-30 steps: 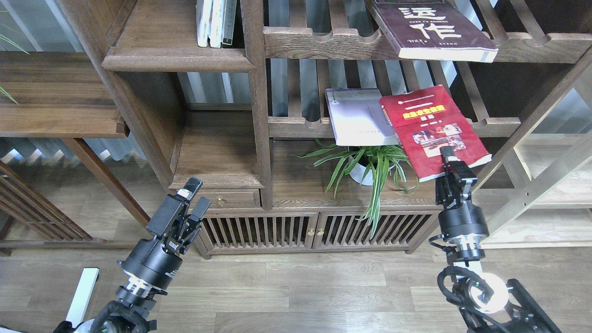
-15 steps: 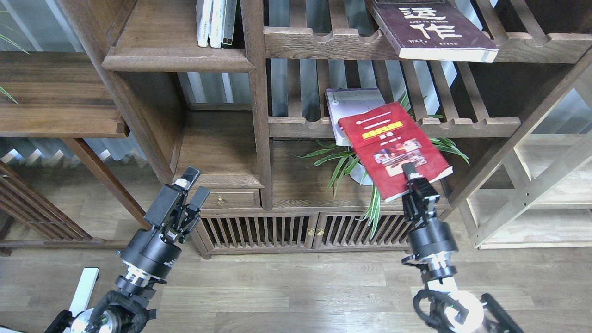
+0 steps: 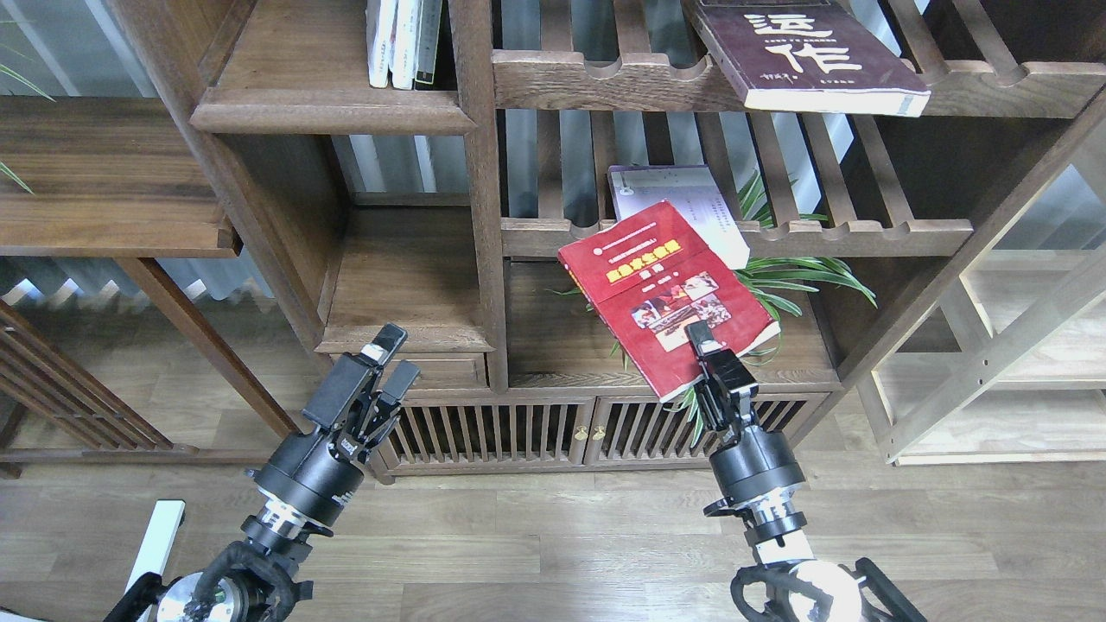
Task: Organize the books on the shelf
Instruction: 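Bring the red book toward the left gripper and grasp it with both, then hand the red book to the left gripper and release the right gripper, then lift the red book with the left gripper up toward the upper cubby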
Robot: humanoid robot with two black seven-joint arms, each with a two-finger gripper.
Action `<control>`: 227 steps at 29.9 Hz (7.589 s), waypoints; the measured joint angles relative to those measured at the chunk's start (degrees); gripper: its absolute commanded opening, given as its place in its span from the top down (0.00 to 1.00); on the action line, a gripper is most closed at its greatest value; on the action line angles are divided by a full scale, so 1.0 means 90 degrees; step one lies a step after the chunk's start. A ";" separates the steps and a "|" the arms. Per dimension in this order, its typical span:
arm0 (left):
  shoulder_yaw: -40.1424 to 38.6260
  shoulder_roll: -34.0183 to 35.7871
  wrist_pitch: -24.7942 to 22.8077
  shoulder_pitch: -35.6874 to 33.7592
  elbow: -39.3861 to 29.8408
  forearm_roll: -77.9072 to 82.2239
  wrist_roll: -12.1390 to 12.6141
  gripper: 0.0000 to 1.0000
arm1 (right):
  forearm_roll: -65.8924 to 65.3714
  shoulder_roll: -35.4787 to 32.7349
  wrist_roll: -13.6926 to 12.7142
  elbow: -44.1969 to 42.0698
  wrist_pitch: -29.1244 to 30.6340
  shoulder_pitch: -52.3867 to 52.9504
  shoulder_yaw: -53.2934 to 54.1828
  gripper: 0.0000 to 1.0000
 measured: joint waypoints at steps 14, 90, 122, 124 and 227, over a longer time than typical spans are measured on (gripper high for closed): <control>0.0258 0.0000 0.0000 0.0010 0.0007 0.0020 0.0008 0.01 | -0.0421 0.0000 0.0000 0.0106 0.0000 0.0058 -0.0657 0.98; 0.1022 0.0000 0.0000 0.0337 0.0606 -0.0038 0.0010 0.55 | -0.1012 0.0000 0.0000 0.0013 -0.0001 -0.0168 -0.2471 0.97; 0.1081 0.0000 0.0000 0.0614 0.0609 -0.0038 0.0039 0.96 | -0.1030 0.0001 0.0017 -0.0260 -0.0001 -0.0142 -0.2469 0.18; 0.1054 0.0000 0.0000 0.0615 0.0605 -0.0038 0.0024 0.97 | -0.1041 0.0001 0.0008 -0.0331 -0.0001 -0.0145 -0.2473 0.12; -0.5203 0.0720 0.0000 0.1090 -0.1997 0.2946 0.1144 0.97 | 0.1238 -0.0564 -0.0078 -0.3669 -0.0001 0.1621 -0.0928 0.00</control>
